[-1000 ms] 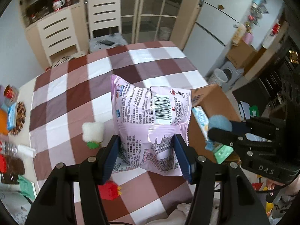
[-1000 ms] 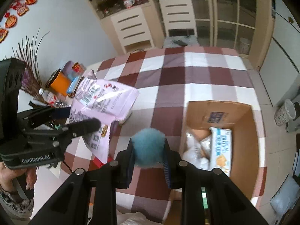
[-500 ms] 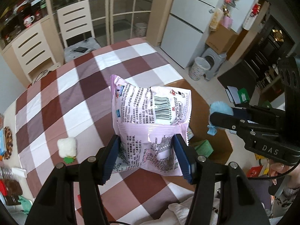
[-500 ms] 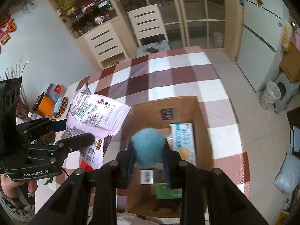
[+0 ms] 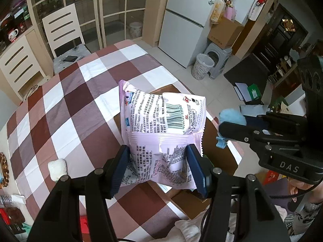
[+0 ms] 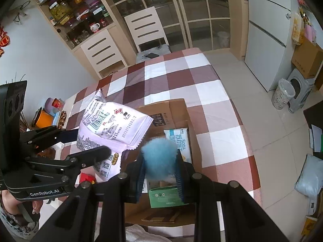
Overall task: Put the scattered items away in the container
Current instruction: 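Carry the pink snack bag and blue pompom over the cardboard box with both tools, then open both tools to drop the snack bag and pompom into the box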
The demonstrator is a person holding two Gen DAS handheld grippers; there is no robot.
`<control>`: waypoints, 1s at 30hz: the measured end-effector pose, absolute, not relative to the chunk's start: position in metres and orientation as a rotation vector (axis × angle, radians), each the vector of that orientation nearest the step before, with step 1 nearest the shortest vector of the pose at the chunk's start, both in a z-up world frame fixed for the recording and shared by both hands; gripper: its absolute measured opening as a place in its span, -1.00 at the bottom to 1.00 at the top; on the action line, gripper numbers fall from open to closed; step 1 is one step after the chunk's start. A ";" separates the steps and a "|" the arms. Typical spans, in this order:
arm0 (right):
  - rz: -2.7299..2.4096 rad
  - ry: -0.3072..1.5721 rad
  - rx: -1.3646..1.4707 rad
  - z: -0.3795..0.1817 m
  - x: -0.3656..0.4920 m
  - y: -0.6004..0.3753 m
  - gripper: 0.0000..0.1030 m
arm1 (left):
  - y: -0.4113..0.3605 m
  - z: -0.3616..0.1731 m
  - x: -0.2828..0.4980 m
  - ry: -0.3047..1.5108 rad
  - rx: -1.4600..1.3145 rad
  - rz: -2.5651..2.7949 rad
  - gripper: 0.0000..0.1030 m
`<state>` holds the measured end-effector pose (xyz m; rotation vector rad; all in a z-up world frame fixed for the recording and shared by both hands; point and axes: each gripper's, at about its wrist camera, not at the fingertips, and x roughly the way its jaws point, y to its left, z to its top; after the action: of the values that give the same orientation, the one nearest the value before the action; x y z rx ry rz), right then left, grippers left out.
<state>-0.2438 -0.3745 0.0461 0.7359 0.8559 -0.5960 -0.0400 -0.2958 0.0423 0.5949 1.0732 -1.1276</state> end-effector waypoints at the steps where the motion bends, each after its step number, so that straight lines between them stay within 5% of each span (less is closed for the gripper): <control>1: -0.594 0.858 0.738 0.045 -0.244 -0.375 -0.49 | -0.297 0.041 -0.041 1.075 0.595 -1.126 0.15; 23: -0.560 0.924 0.703 0.032 -0.240 -0.378 -0.44 | -0.312 0.027 -0.041 1.137 0.582 -1.094 0.27; 26: -0.547 0.964 0.684 0.030 -0.235 -0.377 -0.28 | -0.310 0.031 -0.039 1.134 0.535 -1.056 0.51; 30: -0.553 0.971 0.676 0.032 -0.233 -0.376 -0.06 | -0.306 0.038 -0.036 1.115 0.508 -1.052 0.54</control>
<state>-0.2332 -0.3760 0.0318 0.6761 0.9711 -0.5528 -0.0360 -0.3060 0.0385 0.5085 1.1147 -1.0516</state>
